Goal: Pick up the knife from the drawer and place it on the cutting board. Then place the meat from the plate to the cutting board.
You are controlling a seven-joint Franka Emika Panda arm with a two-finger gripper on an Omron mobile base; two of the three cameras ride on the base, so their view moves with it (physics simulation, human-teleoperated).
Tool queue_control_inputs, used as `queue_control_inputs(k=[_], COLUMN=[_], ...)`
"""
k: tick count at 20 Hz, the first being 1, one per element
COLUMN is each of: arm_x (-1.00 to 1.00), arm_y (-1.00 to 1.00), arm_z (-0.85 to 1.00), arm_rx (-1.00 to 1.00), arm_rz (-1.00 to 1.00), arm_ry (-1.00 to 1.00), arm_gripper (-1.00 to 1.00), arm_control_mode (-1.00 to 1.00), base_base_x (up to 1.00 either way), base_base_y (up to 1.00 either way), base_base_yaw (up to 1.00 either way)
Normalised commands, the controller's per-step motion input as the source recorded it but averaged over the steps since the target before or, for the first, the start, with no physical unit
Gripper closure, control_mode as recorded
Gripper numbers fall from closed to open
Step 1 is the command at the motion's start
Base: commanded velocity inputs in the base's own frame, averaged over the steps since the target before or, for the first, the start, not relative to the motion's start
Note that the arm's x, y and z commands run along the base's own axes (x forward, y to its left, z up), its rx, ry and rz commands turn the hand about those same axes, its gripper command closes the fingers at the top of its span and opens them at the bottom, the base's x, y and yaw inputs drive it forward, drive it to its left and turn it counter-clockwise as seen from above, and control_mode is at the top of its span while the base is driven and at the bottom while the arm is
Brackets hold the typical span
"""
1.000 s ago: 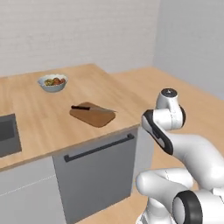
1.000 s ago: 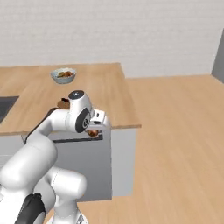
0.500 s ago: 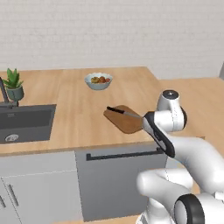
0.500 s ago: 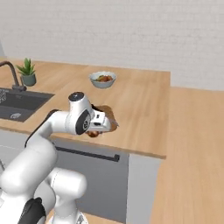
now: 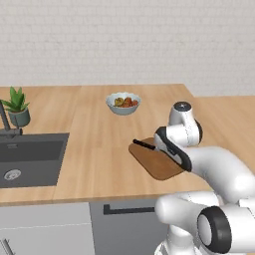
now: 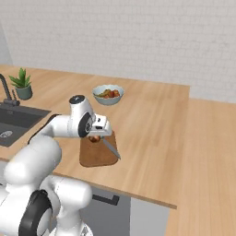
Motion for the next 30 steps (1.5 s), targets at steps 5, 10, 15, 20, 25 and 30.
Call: queue_control_inputs(k=[5, 10, 15, 20, 25, 30], arm_x=[0.06, -0.01, 0.0, 0.17, 0.28, -0.04], arm_y=[0.2, 0.05, 0.0, 0.07, 0.02, 0.0], arm_z=[-0.5, -0.55, -0.6, -0.41, -0.11, 0.13], arm_rx=[-0.06, 0.0, 0.0, 0.0, 0.0, 0.0], arm_rz=[0.0, 0.04, 0.05, 0.02, 0.0, 0.0], arm_ry=[0.23, 0.12, 0.03, 0.0, -0.01, -0.06], arm_gripper=[1.0, 1.0, 1.0, -1.0, -1.0, -1.0], arm_control_mode=[-1.0, -1.0, -1.0, -1.0, -1.0, -1.0], base_base_x=[0.0, 0.0, 0.0, 0.0, 0.0, 0.0], base_base_y=[0.0, 0.0, 0.0, 0.0, 0.0, 0.0], base_base_yaw=[0.0, 0.0, 0.0, 0.0, 0.0, 0.0])
